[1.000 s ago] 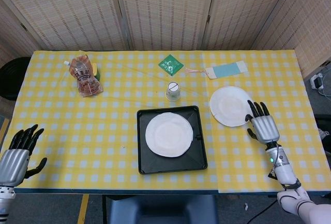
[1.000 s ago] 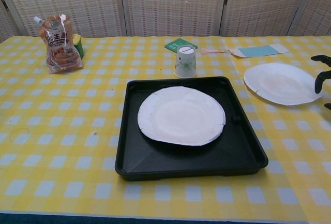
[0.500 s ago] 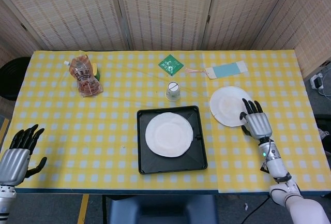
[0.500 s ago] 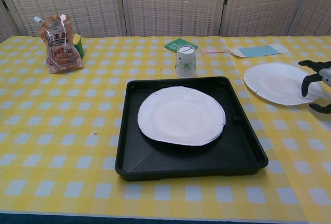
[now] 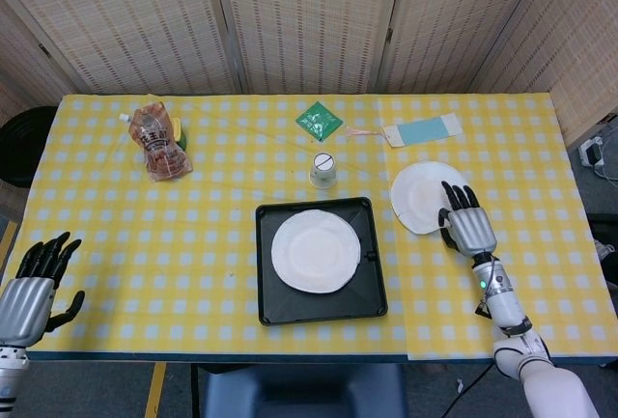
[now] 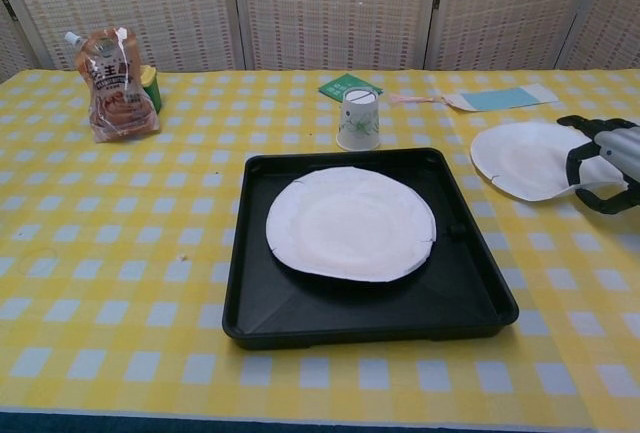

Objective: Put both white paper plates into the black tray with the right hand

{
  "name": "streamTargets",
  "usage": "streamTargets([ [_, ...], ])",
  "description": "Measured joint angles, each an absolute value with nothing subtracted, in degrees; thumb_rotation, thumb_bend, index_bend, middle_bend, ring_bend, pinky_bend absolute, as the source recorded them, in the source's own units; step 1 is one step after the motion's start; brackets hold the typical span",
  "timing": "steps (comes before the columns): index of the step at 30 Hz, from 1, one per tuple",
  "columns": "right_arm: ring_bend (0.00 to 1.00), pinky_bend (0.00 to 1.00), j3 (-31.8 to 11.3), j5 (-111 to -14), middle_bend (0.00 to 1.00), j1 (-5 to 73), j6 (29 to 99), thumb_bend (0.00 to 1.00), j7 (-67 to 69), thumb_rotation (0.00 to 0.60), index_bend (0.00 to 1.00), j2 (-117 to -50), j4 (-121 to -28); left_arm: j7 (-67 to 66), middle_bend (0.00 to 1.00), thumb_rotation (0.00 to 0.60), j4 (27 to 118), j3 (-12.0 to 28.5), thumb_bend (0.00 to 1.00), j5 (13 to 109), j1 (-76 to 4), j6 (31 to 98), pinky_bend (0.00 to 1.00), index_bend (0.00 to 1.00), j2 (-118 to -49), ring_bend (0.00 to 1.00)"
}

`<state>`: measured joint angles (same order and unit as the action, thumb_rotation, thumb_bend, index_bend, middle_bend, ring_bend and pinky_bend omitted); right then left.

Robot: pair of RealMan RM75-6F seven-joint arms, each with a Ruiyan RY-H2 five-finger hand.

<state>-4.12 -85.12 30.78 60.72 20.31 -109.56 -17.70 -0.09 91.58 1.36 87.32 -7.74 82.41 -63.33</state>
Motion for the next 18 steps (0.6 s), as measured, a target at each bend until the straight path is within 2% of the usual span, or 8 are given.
streamTargets([
  [6,0.0,0.0,-4.9,-84.99,0.05,30.53,65.67,0.51,21.57,0.6,0.65,-109.41,-18.01,0.27,0.0,0.6,91.73,1.4,0.46,87.11,-7.61,82.56,0.0,0.0,-63.22,0.0],
  [12,0.0,0.0,-6.2,-85.15,0.06,29.55,76.36,0.51,22.55,0.6,0.66,-107.02,-21.96,0.09,0.0,0.6,91.99,1.26,0.46,87.38,-7.54,82.71,0.0,0.0,-63.19,0.0],
  [18,0.0,0.0,-7.14,-86.87,0.07,28.39,89.0,0.51,21.02,0.6,0.66,-102.47,-31.98,-0.19,0.0,0.6,92.23,1.2,0.46,87.41,-7.54,82.68,0.0,0.0,-63.17,0.0],
])
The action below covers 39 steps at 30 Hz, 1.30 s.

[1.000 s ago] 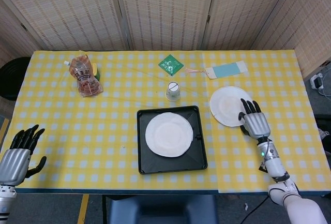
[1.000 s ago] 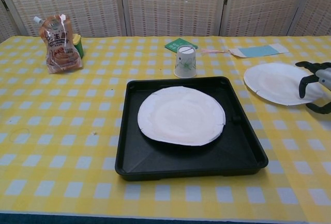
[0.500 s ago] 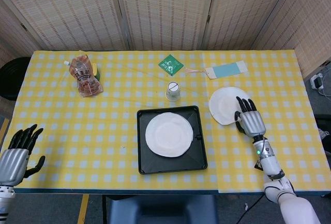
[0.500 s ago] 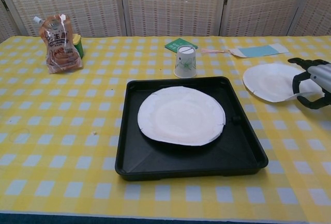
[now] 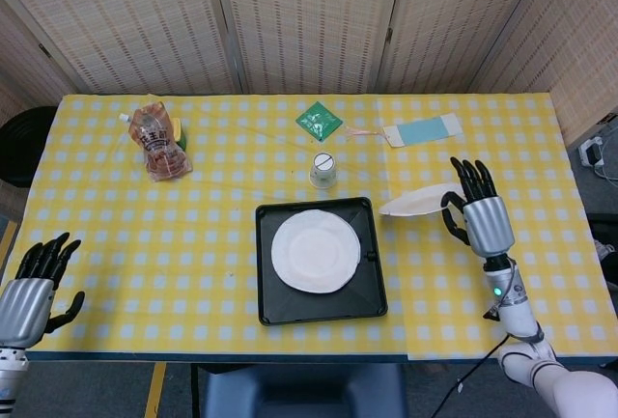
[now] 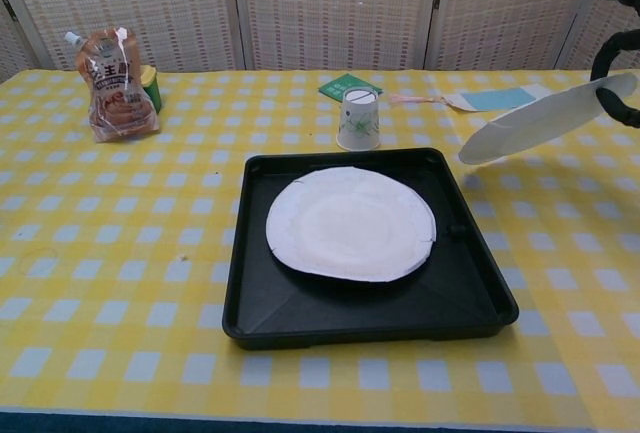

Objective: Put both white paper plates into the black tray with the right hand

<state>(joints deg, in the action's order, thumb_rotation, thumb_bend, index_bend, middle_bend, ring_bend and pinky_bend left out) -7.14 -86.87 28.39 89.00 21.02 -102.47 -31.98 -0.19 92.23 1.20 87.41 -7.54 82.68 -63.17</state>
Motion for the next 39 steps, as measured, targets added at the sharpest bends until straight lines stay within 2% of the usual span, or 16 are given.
streamTargets([
  [3,0.0,0.0,-7.18,-88.73,0.07,28.12,93.89,0.51,18.6,0.6,0.66,-100.12,-38.65,-0.16,0.0,0.6,92.39,1.14,0.46,87.51,-7.53,82.69,0.0,0.0,-63.1,0.0],
  [7,0.0,0.0,-6.48,-92.51,0.07,28.37,96.8,0.51,12.21,0.6,0.66,-97.46,-47.79,0.09,0.0,0.6,92.5,1.12,0.46,87.6,-7.45,82.85,0.0,0.0,-62.93,0.0],
  [14,0.0,0.0,-5.48,-98.58,0.07,31.65,97.04,0.51,3.05,0.6,0.66,-96.83,-56.63,1.2,0.0,0.6,92.72,1.08,0.46,87.93,-7.1,83.61,0.0,0.0,-62.32,0.0],
  [25,0.0,0.0,-6.62,-99.12,0.08,36.99,90.8,0.51,2.09,0.6,0.66,-105.34,-51.39,3.96,0.0,0.6,92.53,1.21,0.46,87.75,-6.92,83.74,0.0,0.0,-61.22,0.0],
  [39,0.0,0.0,-7.5,-98.06,0.08,41.22,87.67,0.51,5.55,0.6,0.67,-113.02,-40.7,6.78,0.0,0.6,92.09,1.48,0.46,87.37,-6.74,83.75,0.0,0.0,-60.15,0.0],
])
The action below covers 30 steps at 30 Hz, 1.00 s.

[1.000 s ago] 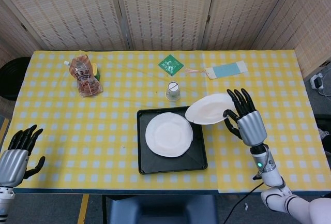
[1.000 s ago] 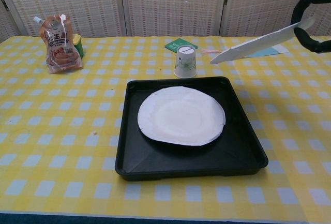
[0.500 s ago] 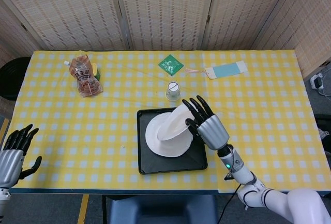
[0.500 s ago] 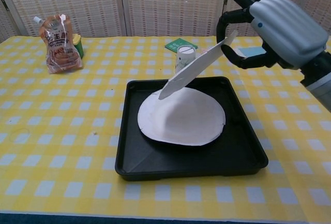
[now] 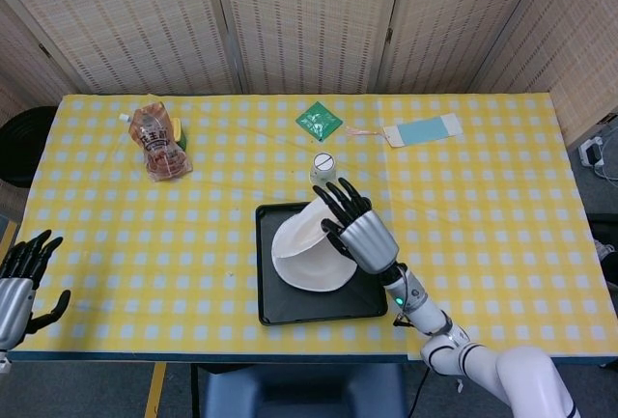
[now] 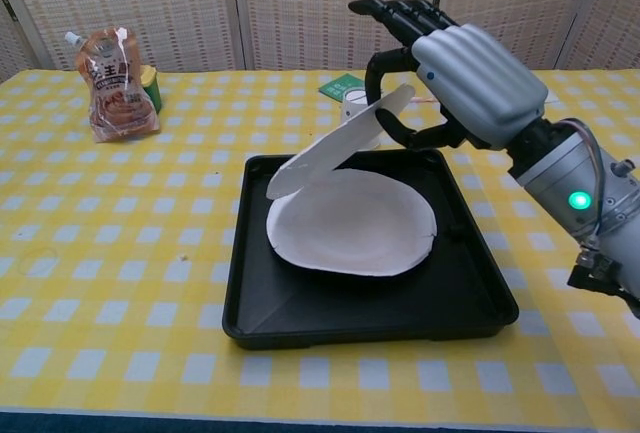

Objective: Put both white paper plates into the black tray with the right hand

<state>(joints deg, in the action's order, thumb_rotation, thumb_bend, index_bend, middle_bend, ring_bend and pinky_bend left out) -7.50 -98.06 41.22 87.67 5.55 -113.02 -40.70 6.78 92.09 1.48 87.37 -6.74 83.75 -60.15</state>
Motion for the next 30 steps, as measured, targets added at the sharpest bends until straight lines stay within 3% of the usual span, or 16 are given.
streamTargets([
  [9,0.01,0.0,-7.94,-96.96,0.08,42.87,87.47,0.51,9.06,0.6,0.67,-115.87,-35.82,7.45,0.0,0.6,91.66,1.79,0.46,86.55,-6.89,83.18,0.0,0.0,-60.02,0.0],
  [20,0.01,0.0,-4.16,-96.77,0.07,39.51,86.82,0.51,11.25,0.6,0.66,-115.5,-34.01,7.16,0.0,0.6,91.76,1.97,0.46,86.27,-6.92,83.04,0.0,0.0,-60.07,0.0],
  [22,0.0,0.0,-3.23,-96.82,0.06,38.67,86.53,0.51,11.61,0.6,0.62,-115.15,-34.1,7.07,0.0,0.6,91.82,1.97,0.46,86.27,-6.88,83.14,0.0,0.0,-60.08,0.0],
  [27,0.0,0.0,-1.47,-96.78,0.0,36.94,84.77,0.51,10.99,0.6,0.35,-113.66,-35.94,7.04,0.0,0.6,91.92,1.98,0.46,86.25,-6.81,83.16,0.0,0.0,-60.02,0.0],
  [30,0.0,0.0,-0.91,-96.39,0.0,36.17,83.27,0.51,9.6,0.6,0.24,-112.17,-38.87,7.05,0.0,0.6,91.93,1.94,0.46,86.31,-6.9,82.98,0.0,0.0,-60.03,0.0],
])
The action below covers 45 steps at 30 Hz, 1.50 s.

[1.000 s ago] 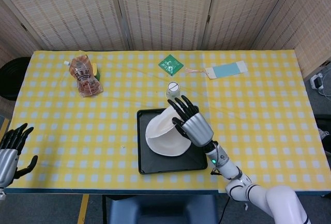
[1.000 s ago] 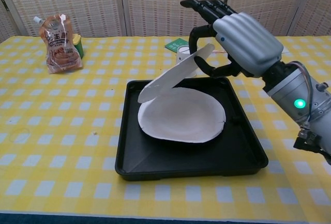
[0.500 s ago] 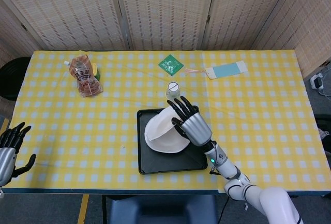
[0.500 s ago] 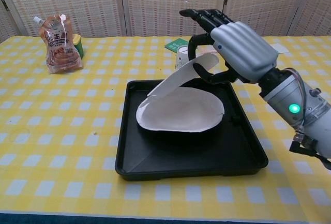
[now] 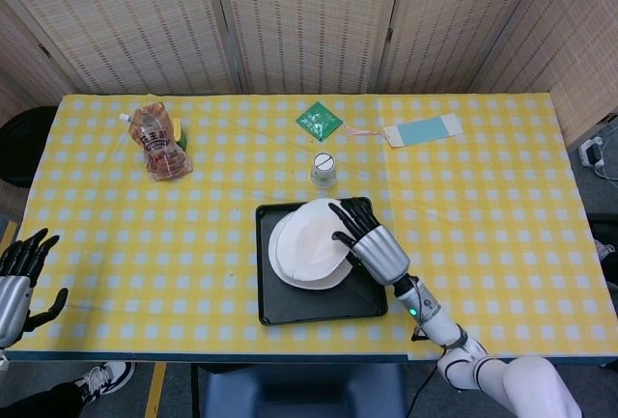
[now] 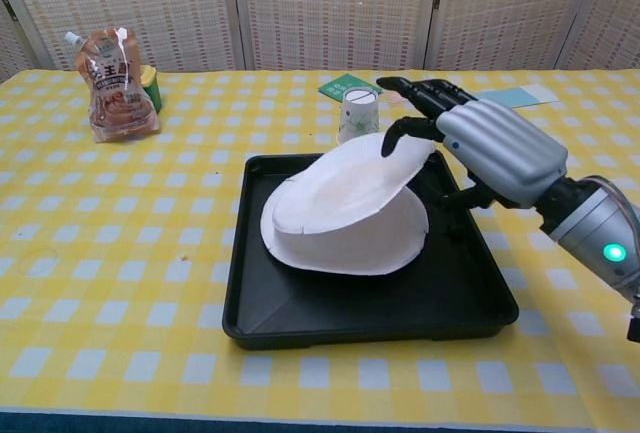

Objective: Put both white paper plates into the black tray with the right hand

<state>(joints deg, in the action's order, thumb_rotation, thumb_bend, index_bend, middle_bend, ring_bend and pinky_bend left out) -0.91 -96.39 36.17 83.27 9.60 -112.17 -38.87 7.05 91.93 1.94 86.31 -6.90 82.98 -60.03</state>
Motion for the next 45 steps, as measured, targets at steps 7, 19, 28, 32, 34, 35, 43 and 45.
streamTargets([
  [7,0.0,0.0,0.12,-94.71,0.0,35.3,77.05,0.48,4.39,0.6,0.05,-106.19,-50.82,7.18,0.0,0.6,91.93,2.05,0.46,86.12,-6.83,83.1,0.0,0.0,-59.99,0.0],
  [19,0.0,0.0,0.73,-90.33,0.0,32.43,70.84,0.45,-11.13,0.6,0.01,-91.5,-75.34,7.86,0.0,0.6,91.96,2.04,0.46,86.34,-6.56,83.5,0.0,0.0,-59.66,0.0],
  [28,0.0,0.0,2.03,-89.97,0.0,23.6,81.38,0.45,-10.93,0.6,0.0,-81.98,-85.64,6.18,0.0,0.6,92.05,1.96,0.46,86.74,-6.31,84.19,0.0,0.0,-59.94,0.0],
  [32,0.0,0.0,3.72,-88.98,0.0,17.59,86.71,0.44,-11.13,0.6,0.0,-76.54,-89.85,4.89,0.0,0.6,92.1,1.74,0.46,87.26,-6.29,84.31,0.0,0.0,-60.33,0.0],
  [34,0.0,0.0,4.69,-88.3,0.0,14.31,89.47,0.43,-10.62,0.6,0.0,-74.04,-91.19,4.25,0.0,0.6,92.13,1.64,0.46,87.47,-6.3,84.34,0.0,0.0,-60.5,0.0],
  [35,0.0,0.0,5.04,-88.0,0.0,12.94,90.66,0.42,-10.12,0.6,0.0,-73.11,-91.56,3.69,0.0,0.6,92.16,1.58,0.46,87.56,-6.3,84.36,0.0,0.0,-60.67,0.0],
  [43,0.0,0.0,6.12,-86.95,0.0,6.81,94.34,0.43,-3.55,0.6,0.0,-66.75,-92.99,-2.86,0.0,0.6,92.17,2.01,0.46,86.91,-6.32,84.8,0.0,0.0,-62.77,0.0],
  [45,0.0,0.0,6.02,-87.02,0.0,6.6,93.89,0.43,-3.44,0.6,0.0,-66.43,-93.22,-4.84,0.0,0.6,92.06,2.36,0.46,86.6,-6.2,85.53,0.0,0.0,-63.68,0.0],
])
